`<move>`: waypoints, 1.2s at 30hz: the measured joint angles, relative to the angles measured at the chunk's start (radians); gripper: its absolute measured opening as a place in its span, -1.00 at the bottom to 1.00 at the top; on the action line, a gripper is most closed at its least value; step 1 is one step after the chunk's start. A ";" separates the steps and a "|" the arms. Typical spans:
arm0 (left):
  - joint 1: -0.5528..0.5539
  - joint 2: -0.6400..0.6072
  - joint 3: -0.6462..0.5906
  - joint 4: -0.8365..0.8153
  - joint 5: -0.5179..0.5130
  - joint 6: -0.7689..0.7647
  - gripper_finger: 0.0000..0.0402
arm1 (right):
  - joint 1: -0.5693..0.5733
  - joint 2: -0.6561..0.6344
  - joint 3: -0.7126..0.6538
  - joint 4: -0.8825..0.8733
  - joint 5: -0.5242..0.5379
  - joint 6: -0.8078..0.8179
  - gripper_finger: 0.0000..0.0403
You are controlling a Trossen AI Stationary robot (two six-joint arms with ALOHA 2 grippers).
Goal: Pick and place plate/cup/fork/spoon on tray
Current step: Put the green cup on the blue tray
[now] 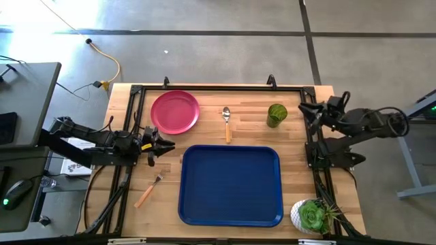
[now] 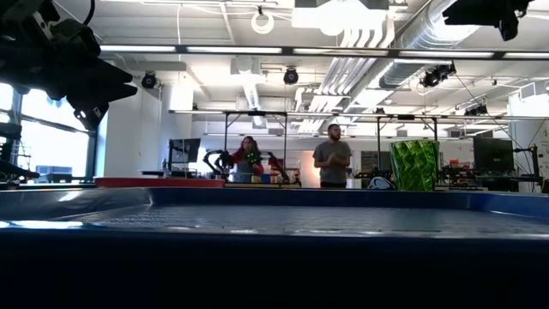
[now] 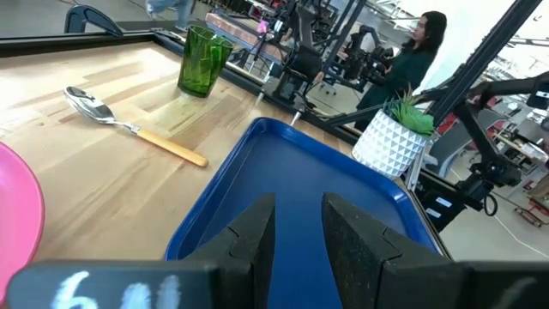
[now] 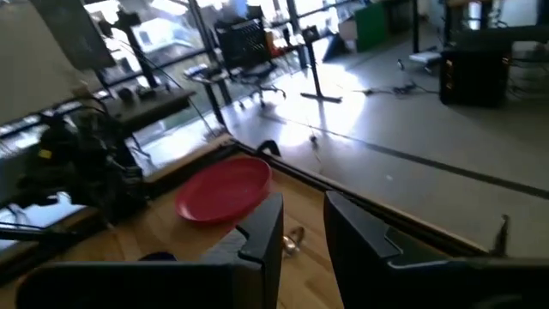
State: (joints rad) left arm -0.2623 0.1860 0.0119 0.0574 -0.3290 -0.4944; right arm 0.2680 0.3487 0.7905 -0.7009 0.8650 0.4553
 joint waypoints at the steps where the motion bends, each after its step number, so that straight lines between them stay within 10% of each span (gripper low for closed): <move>1: 0.000 0.000 0.000 0.000 0.000 0.000 -0.55 | 0.000 0.027 0.029 -0.043 0.003 0.030 -0.61; 14: 0.000 0.000 0.000 0.000 0.000 0.000 -0.55 | -0.097 0.388 0.286 -0.529 -0.162 0.407 -0.61; 36: 0.000 0.000 0.000 0.000 0.000 0.000 -0.55 | -0.543 0.791 0.294 -0.359 -0.600 0.188 -0.61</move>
State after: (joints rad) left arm -0.2623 0.1860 0.0120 0.0574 -0.3290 -0.4946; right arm -0.2754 1.1402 1.0846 -1.0596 0.2651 0.6430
